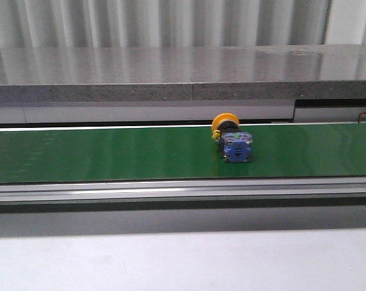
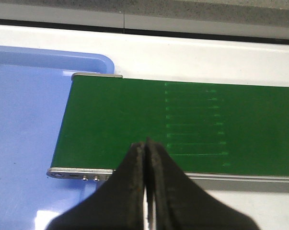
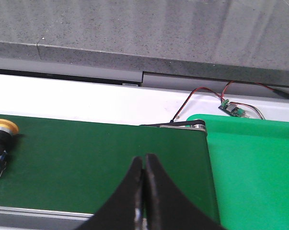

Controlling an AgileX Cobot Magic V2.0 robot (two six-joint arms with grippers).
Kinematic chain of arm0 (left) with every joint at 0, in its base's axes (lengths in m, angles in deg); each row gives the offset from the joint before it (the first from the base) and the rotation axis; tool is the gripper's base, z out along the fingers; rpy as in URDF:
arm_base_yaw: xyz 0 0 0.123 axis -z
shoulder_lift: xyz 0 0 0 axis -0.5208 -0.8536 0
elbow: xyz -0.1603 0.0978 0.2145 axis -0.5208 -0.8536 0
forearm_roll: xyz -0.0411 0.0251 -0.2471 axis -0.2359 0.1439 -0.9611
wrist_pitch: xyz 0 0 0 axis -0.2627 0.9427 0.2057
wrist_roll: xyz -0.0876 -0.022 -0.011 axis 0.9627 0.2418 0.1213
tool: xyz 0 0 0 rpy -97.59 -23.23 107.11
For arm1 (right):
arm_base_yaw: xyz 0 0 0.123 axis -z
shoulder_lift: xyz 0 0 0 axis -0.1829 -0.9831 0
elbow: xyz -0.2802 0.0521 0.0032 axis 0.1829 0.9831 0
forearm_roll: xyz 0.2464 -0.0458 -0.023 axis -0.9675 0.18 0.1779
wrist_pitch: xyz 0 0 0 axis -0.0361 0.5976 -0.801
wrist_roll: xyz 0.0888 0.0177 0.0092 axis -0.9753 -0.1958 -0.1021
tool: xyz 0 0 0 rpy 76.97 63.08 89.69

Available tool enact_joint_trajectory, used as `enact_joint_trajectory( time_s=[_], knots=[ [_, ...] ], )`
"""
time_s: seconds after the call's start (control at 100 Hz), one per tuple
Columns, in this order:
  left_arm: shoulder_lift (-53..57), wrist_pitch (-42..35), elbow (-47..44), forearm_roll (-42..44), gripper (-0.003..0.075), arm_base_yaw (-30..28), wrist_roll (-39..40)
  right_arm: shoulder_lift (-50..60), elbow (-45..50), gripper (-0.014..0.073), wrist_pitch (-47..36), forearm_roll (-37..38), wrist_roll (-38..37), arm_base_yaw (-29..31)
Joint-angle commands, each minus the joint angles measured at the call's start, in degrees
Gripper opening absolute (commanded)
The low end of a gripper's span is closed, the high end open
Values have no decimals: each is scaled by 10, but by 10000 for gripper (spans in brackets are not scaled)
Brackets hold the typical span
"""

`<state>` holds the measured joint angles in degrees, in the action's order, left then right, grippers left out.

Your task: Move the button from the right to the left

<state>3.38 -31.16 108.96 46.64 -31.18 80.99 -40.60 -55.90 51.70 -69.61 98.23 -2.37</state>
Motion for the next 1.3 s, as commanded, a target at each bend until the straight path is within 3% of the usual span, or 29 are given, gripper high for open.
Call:
enact_joint_trajectory(
  time_s=[0.0, 0.05, 0.12, 0.26, 0.31, 0.38, 0.53, 0.68, 0.93, 1.12, 1.29],
  knots=[
    [-9, -22, 22, -8, -8, -1, 5, 0, -14, -68, -44, -9, 4, 0],
    [-12, -13, 22, -8, 31, -1, 5, 0, -14, -68, -44, -9, 4, 0],
    [-16, 3, 22, -8, 144, -1, 5, 0, -14, -68, -44, -9, 4, 0],
    [-17, 13, 22, -9, 513, -1, 5, 0, -14, -68, -44, -9, 4, 0],
    [-17, 11, 22, -9, 608, -1, 11, 0, -14, -68, -44, -9, 4, 0],
    [-17, 9, 22, -10, 678, -1, 13, 0, -14, -68, -44, -9, 4, 0],
    [-17, 11, 22, -15, 669, -1, 13, 0, -14, -68, -44, -9, 4, 0],
    [-21, 5, 27, -77, 668, 1, 13, 0, -14, -68, -44, -9, 4, 0],
    [-97, 7, 85, -106, 661, 34, 14, 0, -14, -68, -44, -9, 4, 0],
    [-186, -10, 140, -111, 661, 85, 25, 0, -14, -68, -44, -9, 4, 0],
    [-258, -54, 165, -104, 661, 171, 54, 0, -14, -68, -44, -9, 4, 0]
  ],
)
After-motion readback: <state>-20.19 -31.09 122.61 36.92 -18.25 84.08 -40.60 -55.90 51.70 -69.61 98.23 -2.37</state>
